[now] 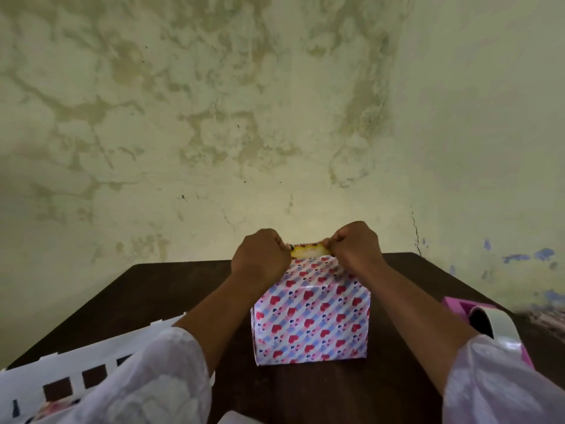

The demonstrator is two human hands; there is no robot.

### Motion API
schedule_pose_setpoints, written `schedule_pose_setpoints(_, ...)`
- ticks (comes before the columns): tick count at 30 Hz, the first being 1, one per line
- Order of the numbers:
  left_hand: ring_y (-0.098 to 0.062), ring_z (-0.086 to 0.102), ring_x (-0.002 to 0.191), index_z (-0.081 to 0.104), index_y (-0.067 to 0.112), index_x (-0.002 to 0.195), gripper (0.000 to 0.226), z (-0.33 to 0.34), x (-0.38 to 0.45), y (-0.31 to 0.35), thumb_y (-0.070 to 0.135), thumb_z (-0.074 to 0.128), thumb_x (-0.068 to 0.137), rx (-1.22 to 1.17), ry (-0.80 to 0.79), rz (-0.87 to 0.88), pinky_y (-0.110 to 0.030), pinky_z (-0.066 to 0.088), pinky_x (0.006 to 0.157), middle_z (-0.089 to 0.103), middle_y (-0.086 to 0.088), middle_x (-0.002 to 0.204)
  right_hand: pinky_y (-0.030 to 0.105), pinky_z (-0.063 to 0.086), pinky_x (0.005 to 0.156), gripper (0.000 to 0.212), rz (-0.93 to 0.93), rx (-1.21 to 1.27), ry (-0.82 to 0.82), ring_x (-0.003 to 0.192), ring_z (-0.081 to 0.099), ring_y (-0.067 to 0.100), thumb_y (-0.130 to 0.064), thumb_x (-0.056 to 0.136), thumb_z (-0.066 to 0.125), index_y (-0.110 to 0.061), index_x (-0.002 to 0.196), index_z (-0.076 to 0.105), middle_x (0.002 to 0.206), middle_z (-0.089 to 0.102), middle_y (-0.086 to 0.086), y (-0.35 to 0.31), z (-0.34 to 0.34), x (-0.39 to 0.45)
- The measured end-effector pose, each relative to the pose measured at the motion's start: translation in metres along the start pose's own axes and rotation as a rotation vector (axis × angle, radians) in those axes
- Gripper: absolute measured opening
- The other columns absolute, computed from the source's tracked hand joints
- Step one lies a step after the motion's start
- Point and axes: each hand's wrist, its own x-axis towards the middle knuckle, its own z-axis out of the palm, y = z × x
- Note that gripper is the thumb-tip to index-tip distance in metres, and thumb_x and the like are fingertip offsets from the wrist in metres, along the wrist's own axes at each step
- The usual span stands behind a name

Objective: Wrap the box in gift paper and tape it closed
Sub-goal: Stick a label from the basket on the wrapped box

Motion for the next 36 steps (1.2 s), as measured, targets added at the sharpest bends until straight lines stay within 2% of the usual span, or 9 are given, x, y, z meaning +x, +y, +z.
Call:
schedule_pose_setpoints(4,-0.019,0.059,0.090,0.060,0.017,0.097,0.021,0.007,0.010,0.001,0.036,0.058,0.088,0.096,-0.093,-0.067,-0.039,0.051,0.086,0.064,-0.002,0.097,0.026,0.047,0.069,0.019,-0.037,-0.198,-0.027,0.079,0.063,0.020,-0.021,0.087,0.065,-0.004,0.092,0.071,0.090,0.069,0.011,0.007,0.010,0.009)
schedule_pose_setpoints(9,-0.019,0.059,0.090,0.062,0.018,0.095,0.025,0.011,0.014,-0.004,0.041,0.063,0.085,0.165,-0.131,-0.121,-0.041,0.050,0.088,0.065,-0.002,0.096,0.024,0.048,0.069,0.018,-0.066,-0.311,-0.070,0.073,0.060,0.016,-0.022,0.089,0.061,-0.007,0.090,0.072,0.087,0.068,0.007,0.010,0.018,0.009)
schedule_pose_setpoints(13,-0.021,0.054,0.104,0.052,0.022,0.110,0.034,0.012,0.012,-0.002,0.039,0.066,0.084,0.173,-0.096,-0.127,-0.041,0.041,0.095,0.060,0.000,0.110,0.029,0.049,0.075,0.020,-0.077,-0.381,-0.057,0.089,0.060,0.021,-0.022,0.087,0.064,-0.008,0.100,0.060,0.096,0.057,0.005,0.008,0.018,0.005)
schedule_pose_setpoints(16,-0.019,0.049,0.116,0.048,0.027,0.122,0.041,0.009,0.001,0.002,0.033,0.066,0.085,0.260,-0.005,0.003,-0.040,0.033,0.098,0.054,0.001,0.123,0.034,0.049,0.082,0.040,-0.077,-0.403,-0.014,0.103,0.053,0.026,-0.016,0.082,0.068,-0.011,0.115,0.046,0.115,0.046,0.009,0.003,0.013,-0.003)
schedule_pose_setpoints(19,-0.015,0.053,0.109,0.058,0.028,0.119,0.028,0.009,-0.009,0.000,0.029,0.057,0.091,0.328,0.084,0.317,-0.035,0.035,0.100,0.058,0.005,0.122,0.030,0.045,0.090,0.035,-0.391,-0.491,0.035,0.109,0.051,0.020,-0.010,0.086,0.061,-0.013,0.119,0.052,0.123,0.052,0.005,0.002,0.008,-0.017)
schedule_pose_setpoints(22,-0.017,0.058,0.101,0.058,0.021,0.122,0.034,0.011,-0.017,-0.006,0.032,0.035,0.100,0.225,-0.157,0.463,-0.029,0.043,0.094,0.063,-0.001,0.119,0.029,0.040,0.097,0.030,-0.522,-0.478,-0.255,0.113,0.054,0.019,-0.017,0.095,0.046,-0.016,0.123,0.057,0.124,0.060,0.003,0.002,0.006,-0.029)
schedule_pose_setpoints(25,-0.017,0.044,0.127,0.039,0.025,0.141,0.048,0.013,-0.018,-0.012,0.045,0.023,0.100,0.262,-0.361,0.417,-0.035,0.024,0.112,0.045,0.002,0.144,0.031,0.030,0.107,0.040,-0.413,-0.568,-0.471,0.127,0.046,0.018,-0.029,0.101,0.029,-0.021,0.137,0.045,0.142,0.048,0.002,0.002,0.002,-0.031)
schedule_pose_setpoints(29,-0.015,0.015,0.144,0.012,0.027,0.150,0.070,0.012,-0.016,-0.020,0.064,0.023,0.091,0.446,-0.428,0.333,-0.041,0.001,0.119,0.014,0.005,0.157,0.037,0.018,0.115,0.048,-0.375,-0.663,-0.488,0.137,0.033,0.017,-0.040,0.101,0.021,-0.025,0.144,0.035,0.151,0.035,-0.002,0.002,-0.001,-0.033)
schedule_pose_setpoints(36,-0.016,0.023,0.142,0.017,0.026,0.149,0.094,0.013,-0.021,-0.022,0.081,0.027,0.073,0.563,-0.341,0.345,-0.041,0.002,0.118,0.022,0.004,0.156,0.044,0.006,0.117,0.064,-0.370,-0.848,-0.389,0.142,0.026,0.017,-0.054,0.096,0.007,-0.023,0.147,0.029,0.153,0.030,-0.002,0.013,-0.002,-0.039)
